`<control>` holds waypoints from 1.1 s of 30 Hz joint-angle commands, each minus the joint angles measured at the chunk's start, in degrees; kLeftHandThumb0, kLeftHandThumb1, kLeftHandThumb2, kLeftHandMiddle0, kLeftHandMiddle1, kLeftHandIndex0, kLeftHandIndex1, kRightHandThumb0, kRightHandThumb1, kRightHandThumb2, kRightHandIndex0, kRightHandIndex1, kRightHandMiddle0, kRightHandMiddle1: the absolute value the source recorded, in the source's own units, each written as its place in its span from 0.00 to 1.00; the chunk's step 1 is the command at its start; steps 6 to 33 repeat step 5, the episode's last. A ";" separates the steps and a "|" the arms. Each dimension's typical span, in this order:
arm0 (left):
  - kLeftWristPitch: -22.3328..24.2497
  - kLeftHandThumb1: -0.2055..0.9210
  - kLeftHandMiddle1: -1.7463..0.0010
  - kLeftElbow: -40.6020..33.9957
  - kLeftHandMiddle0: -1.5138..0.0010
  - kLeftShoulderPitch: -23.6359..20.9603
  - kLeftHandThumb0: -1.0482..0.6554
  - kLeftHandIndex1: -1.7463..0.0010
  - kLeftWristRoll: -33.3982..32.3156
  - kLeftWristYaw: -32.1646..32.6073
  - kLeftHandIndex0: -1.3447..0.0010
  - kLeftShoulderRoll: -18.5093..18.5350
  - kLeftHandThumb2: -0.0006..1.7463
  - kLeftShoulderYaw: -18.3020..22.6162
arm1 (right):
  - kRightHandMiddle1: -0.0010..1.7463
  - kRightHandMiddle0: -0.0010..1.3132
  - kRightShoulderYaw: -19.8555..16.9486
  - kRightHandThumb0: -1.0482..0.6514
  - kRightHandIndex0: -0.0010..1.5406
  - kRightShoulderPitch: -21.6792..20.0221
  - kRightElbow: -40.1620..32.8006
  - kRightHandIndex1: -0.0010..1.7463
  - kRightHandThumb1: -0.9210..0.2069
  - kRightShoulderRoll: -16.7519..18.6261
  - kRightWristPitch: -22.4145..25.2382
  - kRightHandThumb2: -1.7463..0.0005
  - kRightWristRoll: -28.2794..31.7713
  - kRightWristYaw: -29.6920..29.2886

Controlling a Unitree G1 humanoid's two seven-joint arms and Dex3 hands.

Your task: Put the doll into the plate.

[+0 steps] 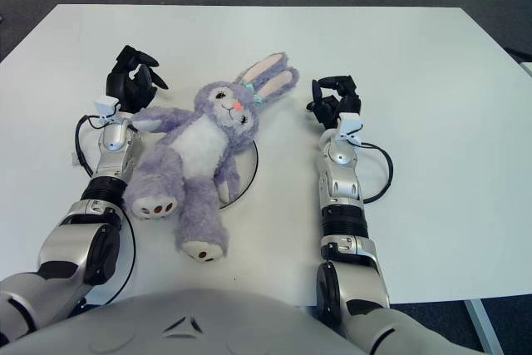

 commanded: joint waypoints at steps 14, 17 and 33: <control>16.28 1.00 0.00 -3.54 0.47 4.45 0.44 0.00 4.39 0.49 0.63 2.29 0.31 -3.00 | 0.86 0.35 -0.28 0.40 0.51 2.27 0.85 0.90 0.00 -0.40 2.55 0.83 -0.11 0.20; 16.28 1.00 0.00 -3.54 0.47 4.45 0.44 0.00 4.39 0.49 0.63 2.29 0.31 -3.00 | 0.86 0.35 -0.28 0.40 0.51 2.27 0.85 0.90 0.00 -0.40 2.55 0.83 -0.11 0.20; 16.28 1.00 0.00 -3.54 0.47 4.45 0.44 0.00 4.39 0.49 0.63 2.29 0.31 -3.00 | 0.86 0.35 -0.28 0.40 0.51 2.27 0.85 0.90 0.00 -0.40 2.55 0.83 -0.11 0.20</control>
